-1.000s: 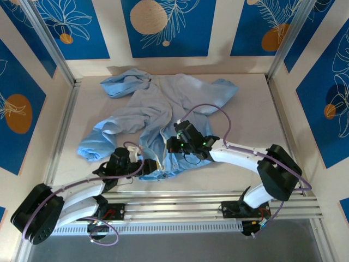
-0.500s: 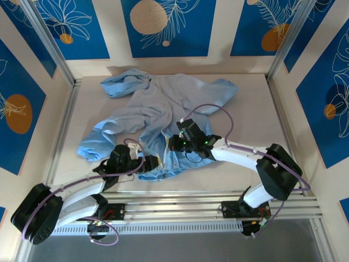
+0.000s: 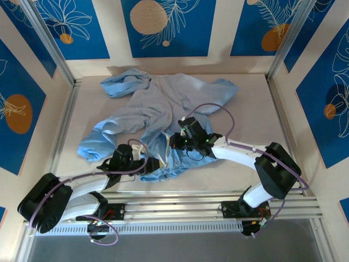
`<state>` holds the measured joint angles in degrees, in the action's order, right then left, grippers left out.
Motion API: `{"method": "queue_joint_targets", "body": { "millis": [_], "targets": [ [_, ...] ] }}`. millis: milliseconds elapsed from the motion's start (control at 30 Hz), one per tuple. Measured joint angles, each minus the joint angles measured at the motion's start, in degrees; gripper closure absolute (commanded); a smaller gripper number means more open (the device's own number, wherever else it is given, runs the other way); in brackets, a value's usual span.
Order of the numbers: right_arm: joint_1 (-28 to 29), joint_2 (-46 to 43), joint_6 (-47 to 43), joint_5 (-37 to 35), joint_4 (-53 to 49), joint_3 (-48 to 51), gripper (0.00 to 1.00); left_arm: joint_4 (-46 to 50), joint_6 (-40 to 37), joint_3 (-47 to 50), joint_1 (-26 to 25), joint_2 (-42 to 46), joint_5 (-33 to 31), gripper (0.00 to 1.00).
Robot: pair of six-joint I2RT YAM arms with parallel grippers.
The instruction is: Zip up the jacket
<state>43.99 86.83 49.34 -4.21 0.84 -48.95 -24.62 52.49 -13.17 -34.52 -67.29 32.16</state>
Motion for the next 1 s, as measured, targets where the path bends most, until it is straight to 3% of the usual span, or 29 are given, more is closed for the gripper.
{"method": "queue_joint_targets", "body": {
  "millis": [267,600,833,1000],
  "targets": [
    [0.0,1.1,1.7,0.7,2.6,1.0,1.0,-1.2,-0.3,1.0,-0.4,1.7,-0.9,0.44],
    [-0.1,2.7,4.5,2.9,5.7,1.8,1.0,-0.3,-2.3,1.0,-0.5,3.5,-4.3,0.72],
    [-0.2,2.6,6.1,3.4,7.2,1.9,1.0,11.1,-5.9,-3.3,-0.5,10.7,-5.7,1.0],
    [-0.1,1.9,8.3,4.2,9.9,3.7,1.0,21.1,-8.6,-8.8,-0.5,11.2,-5.5,1.0]
  ]
}}
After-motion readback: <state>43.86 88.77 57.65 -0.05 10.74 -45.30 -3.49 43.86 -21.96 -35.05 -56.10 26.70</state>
